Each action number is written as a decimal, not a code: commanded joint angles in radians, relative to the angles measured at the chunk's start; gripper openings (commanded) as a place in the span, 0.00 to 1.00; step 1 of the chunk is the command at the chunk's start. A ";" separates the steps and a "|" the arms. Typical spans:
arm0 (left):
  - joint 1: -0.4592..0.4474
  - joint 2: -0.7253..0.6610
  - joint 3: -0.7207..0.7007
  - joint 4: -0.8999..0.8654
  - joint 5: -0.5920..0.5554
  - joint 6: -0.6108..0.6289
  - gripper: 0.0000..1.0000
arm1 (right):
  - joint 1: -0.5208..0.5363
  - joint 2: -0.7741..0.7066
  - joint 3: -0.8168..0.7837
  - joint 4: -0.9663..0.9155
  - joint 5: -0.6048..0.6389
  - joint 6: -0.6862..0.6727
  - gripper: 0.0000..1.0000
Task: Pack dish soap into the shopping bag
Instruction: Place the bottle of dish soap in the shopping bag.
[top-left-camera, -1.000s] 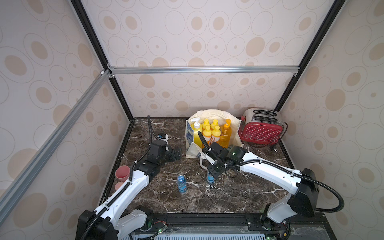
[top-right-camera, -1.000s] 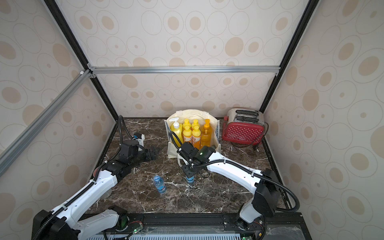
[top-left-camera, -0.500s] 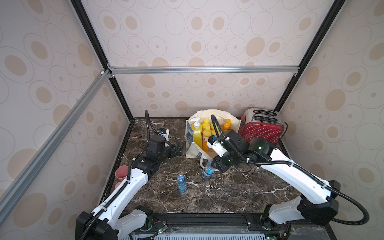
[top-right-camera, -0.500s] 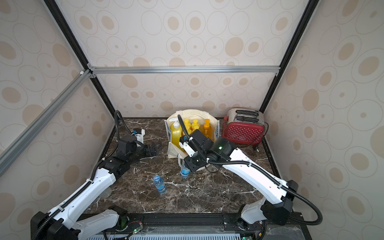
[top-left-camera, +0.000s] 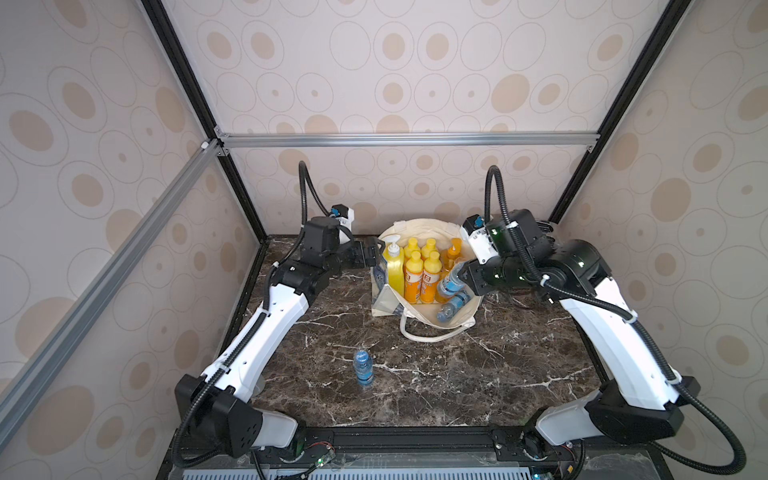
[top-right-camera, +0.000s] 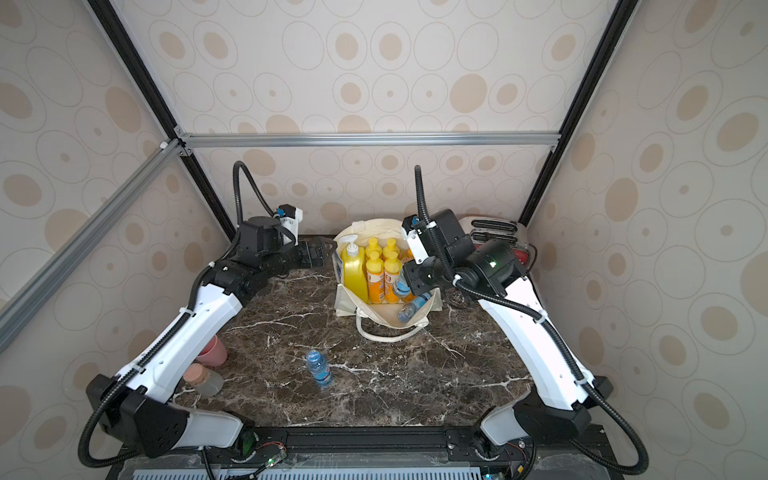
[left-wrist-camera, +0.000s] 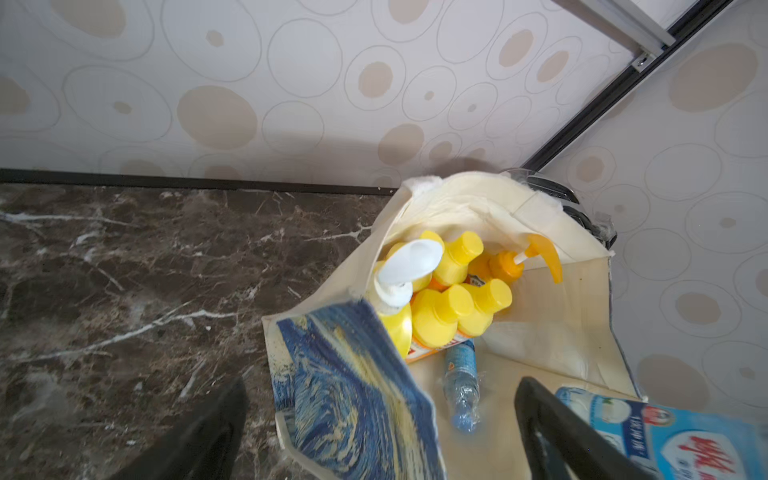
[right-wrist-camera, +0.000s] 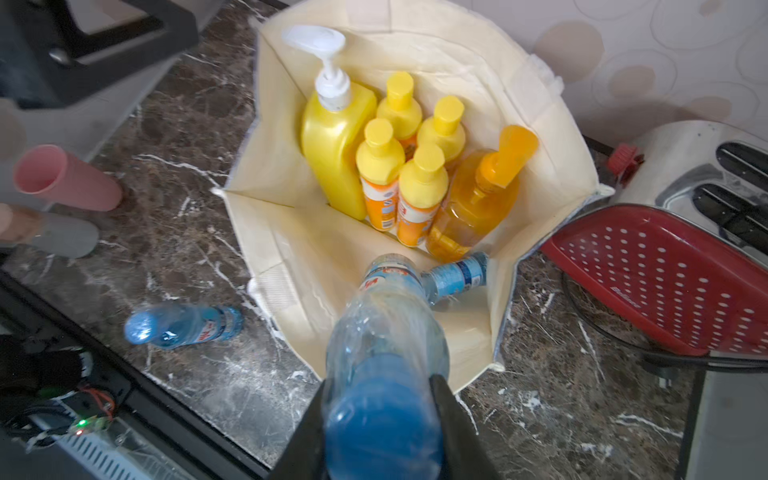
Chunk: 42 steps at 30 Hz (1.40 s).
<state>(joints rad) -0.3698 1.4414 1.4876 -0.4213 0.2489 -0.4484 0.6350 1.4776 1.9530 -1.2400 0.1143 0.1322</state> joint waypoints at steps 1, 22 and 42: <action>0.005 0.080 0.135 -0.118 0.026 0.055 0.99 | -0.037 0.024 -0.047 0.091 0.069 -0.033 0.00; -0.052 -0.018 -0.126 0.008 -0.036 0.084 0.99 | -0.240 0.272 -0.082 0.379 0.263 -0.073 0.00; -0.118 0.086 -0.088 0.026 -0.079 0.096 0.99 | -0.328 0.447 -0.137 0.523 0.154 0.058 0.03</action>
<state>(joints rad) -0.4831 1.5085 1.3582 -0.4107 0.1844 -0.3733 0.3187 1.8938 1.8404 -0.7563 0.2501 0.1722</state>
